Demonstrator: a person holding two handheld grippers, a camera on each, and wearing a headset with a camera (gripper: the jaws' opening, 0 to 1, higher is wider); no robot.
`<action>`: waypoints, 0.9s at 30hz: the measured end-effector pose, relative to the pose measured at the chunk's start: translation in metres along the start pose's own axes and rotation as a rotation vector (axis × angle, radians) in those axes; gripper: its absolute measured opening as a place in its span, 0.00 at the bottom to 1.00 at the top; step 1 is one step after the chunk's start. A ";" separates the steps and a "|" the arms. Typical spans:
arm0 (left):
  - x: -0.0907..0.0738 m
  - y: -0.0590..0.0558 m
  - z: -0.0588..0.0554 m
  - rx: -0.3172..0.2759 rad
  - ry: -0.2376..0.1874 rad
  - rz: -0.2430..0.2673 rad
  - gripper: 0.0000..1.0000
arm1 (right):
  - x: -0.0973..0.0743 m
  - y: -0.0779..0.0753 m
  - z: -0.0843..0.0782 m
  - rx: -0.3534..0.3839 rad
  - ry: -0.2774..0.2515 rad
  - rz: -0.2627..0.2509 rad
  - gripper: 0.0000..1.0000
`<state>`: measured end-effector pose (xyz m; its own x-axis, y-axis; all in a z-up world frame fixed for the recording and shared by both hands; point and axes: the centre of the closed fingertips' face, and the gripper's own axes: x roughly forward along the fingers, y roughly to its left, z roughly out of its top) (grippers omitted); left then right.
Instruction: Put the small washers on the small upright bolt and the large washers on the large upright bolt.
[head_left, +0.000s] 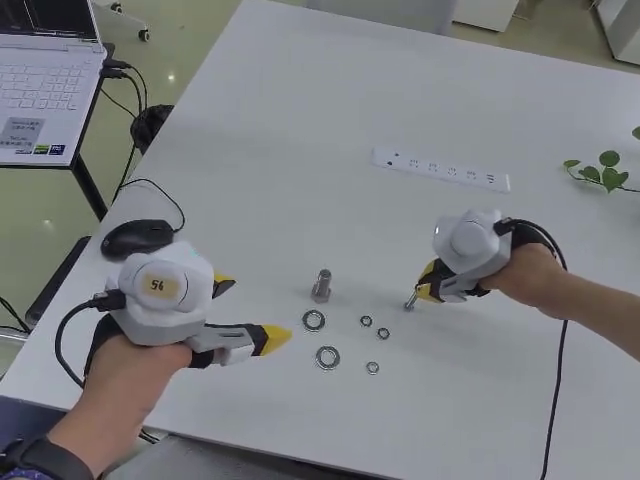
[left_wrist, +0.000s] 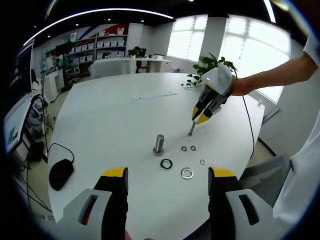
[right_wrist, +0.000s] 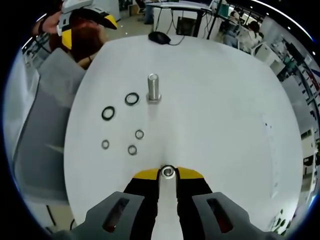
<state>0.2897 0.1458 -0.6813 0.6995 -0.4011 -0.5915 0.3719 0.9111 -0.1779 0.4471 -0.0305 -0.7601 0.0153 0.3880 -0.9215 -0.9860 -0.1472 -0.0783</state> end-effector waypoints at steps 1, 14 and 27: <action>0.000 0.000 0.000 0.001 0.001 -0.001 0.64 | 0.000 0.001 0.001 -0.001 0.001 0.001 0.13; -0.001 0.001 -0.002 -0.003 0.004 0.003 0.64 | 0.014 0.002 -0.004 -0.022 0.043 0.013 0.13; 0.000 0.000 -0.002 -0.005 0.004 0.005 0.64 | 0.032 -0.002 -0.009 -0.019 0.067 0.022 0.09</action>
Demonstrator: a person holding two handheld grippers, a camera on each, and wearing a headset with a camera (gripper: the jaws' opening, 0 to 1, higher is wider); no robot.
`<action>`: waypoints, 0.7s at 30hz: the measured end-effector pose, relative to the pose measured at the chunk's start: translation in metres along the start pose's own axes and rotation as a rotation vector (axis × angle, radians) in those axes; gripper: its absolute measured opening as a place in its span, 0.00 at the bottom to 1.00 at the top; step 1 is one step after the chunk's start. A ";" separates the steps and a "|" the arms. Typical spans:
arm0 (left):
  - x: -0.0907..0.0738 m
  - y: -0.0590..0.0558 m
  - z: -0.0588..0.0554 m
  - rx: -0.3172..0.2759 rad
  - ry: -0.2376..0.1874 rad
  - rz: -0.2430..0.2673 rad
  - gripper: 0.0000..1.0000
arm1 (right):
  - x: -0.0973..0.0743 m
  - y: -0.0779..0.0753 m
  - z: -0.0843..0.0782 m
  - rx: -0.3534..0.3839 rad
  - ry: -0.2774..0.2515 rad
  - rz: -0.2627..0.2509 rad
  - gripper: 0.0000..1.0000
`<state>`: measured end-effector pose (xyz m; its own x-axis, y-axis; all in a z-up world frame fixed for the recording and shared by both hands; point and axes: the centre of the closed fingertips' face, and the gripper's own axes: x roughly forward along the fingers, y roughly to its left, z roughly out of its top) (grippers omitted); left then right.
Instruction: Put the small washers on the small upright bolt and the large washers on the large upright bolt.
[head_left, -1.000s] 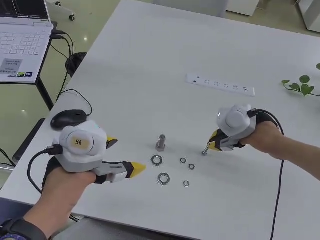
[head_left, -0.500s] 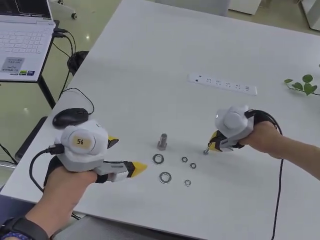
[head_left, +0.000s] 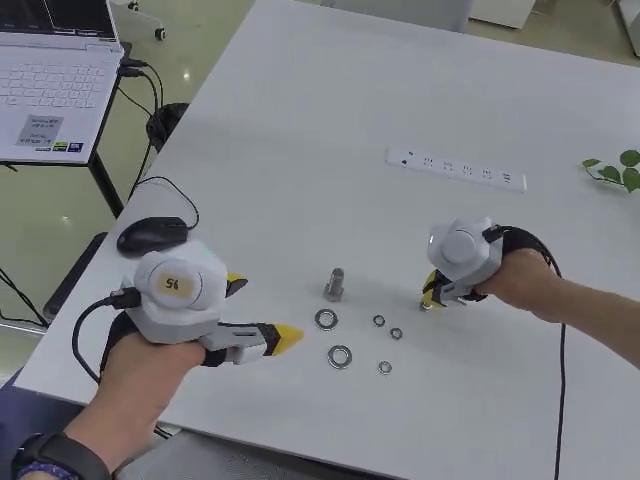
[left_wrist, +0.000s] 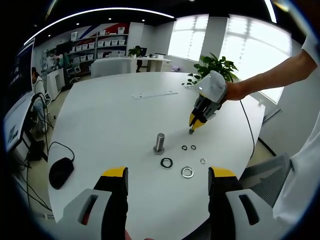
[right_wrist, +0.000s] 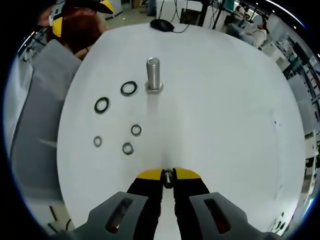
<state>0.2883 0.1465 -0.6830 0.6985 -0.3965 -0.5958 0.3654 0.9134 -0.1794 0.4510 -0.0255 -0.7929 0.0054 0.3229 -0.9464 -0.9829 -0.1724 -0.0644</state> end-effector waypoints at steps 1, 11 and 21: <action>0.000 0.000 0.000 0.000 0.000 -0.001 0.64 | 0.000 0.001 0.000 0.016 -0.009 0.005 0.09; 0.001 -0.002 -0.003 -0.002 0.006 -0.002 0.64 | 0.004 0.005 -0.005 0.018 -0.012 0.010 0.10; 0.000 -0.002 -0.002 0.003 0.004 -0.003 0.64 | 0.000 0.002 -0.004 0.044 -0.040 0.007 0.15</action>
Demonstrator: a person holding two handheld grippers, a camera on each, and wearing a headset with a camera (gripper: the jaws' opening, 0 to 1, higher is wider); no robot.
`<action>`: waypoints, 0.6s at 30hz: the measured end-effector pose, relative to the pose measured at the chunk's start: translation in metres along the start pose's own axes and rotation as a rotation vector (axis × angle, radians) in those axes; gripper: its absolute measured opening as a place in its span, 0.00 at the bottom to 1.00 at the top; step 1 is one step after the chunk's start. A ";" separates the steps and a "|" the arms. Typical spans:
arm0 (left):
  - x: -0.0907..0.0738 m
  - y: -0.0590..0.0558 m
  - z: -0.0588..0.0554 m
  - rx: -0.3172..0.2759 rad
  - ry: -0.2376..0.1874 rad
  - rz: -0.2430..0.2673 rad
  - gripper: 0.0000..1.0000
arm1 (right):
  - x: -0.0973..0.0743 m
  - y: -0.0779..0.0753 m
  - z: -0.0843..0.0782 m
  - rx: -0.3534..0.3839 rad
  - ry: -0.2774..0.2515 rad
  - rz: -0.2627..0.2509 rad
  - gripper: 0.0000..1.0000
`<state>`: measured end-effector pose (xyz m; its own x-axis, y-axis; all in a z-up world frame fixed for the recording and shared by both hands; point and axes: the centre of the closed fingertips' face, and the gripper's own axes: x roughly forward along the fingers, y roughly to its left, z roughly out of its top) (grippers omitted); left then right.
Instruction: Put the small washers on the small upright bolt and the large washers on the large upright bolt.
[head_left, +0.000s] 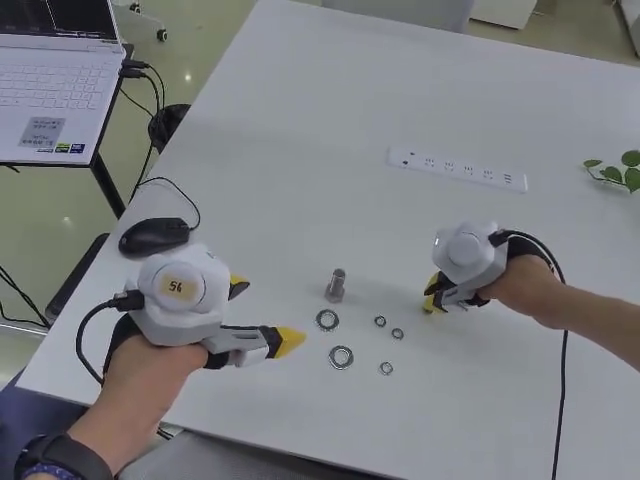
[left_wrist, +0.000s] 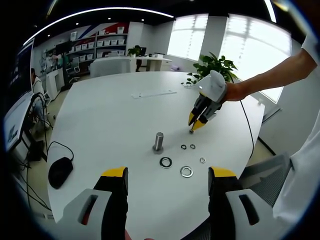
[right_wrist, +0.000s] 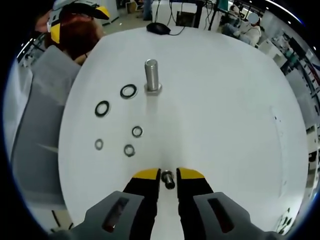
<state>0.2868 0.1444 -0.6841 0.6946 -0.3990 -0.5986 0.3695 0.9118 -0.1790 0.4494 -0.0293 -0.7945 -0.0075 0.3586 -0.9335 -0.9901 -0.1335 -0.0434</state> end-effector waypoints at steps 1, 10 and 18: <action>0.000 0.000 0.000 0.000 -0.001 0.000 0.64 | 0.000 0.000 0.000 0.004 -0.001 0.001 0.15; 0.000 -0.003 0.002 0.009 -0.003 -0.004 0.64 | -0.006 0.000 0.003 0.014 -0.019 -0.007 0.17; -0.002 -0.004 0.003 0.015 -0.007 -0.003 0.64 | -0.019 -0.001 0.009 0.042 -0.059 -0.022 0.21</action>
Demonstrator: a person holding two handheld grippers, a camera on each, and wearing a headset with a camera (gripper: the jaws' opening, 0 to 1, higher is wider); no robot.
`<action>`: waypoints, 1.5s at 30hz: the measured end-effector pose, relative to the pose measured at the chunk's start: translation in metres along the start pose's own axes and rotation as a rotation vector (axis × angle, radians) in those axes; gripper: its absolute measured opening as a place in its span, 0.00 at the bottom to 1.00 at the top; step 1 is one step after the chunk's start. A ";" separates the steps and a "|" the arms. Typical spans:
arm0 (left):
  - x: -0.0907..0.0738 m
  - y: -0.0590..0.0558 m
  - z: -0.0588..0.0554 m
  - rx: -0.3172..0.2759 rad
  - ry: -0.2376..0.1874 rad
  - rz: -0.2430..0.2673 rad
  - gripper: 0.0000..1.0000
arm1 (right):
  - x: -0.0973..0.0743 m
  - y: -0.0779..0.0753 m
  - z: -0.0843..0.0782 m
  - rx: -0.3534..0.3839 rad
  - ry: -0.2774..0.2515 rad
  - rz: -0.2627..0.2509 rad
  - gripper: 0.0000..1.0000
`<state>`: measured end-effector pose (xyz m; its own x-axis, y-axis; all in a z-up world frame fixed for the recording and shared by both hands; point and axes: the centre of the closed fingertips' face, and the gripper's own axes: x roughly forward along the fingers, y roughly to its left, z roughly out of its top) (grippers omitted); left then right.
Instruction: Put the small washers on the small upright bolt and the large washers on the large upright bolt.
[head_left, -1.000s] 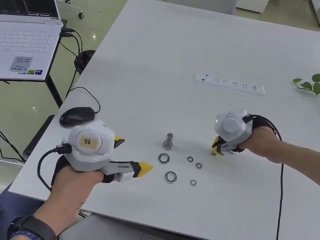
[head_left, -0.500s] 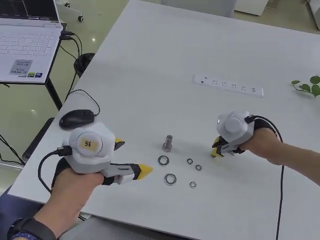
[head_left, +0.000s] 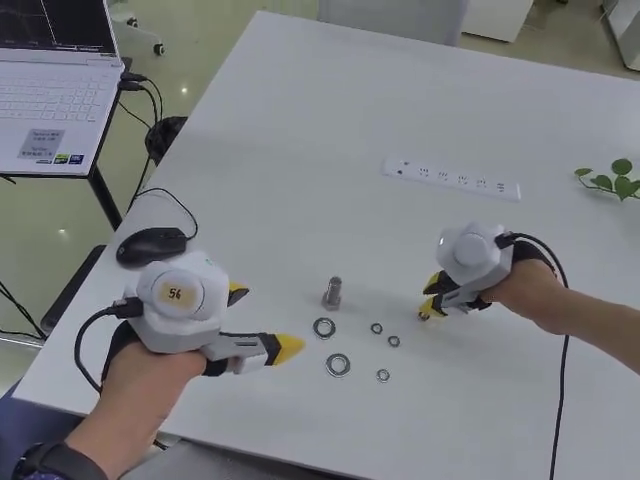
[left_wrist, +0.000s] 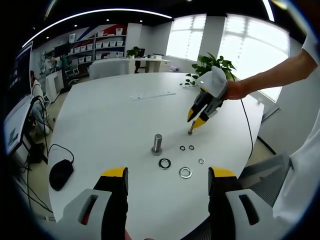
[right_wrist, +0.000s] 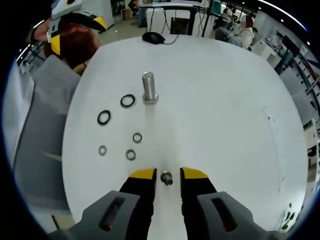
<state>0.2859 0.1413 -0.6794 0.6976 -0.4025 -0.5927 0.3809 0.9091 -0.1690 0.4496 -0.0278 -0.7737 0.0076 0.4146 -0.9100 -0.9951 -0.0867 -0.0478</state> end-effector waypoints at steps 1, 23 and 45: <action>0.000 0.000 0.000 0.000 -0.001 0.000 0.64 | -0.003 0.002 0.002 0.005 -0.004 -0.004 0.22; 0.002 -0.009 0.001 0.010 -0.004 -0.006 0.64 | -0.055 0.031 0.021 0.030 -0.142 -0.044 0.30; 0.001 -0.010 0.002 0.011 -0.004 -0.003 0.64 | 0.010 0.101 0.010 0.029 -0.118 0.093 0.23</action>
<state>0.2837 0.1318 -0.6765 0.6987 -0.4060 -0.5891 0.3899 0.9064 -0.1623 0.3482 -0.0234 -0.7831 -0.0951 0.5099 -0.8550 -0.9934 -0.1040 0.0485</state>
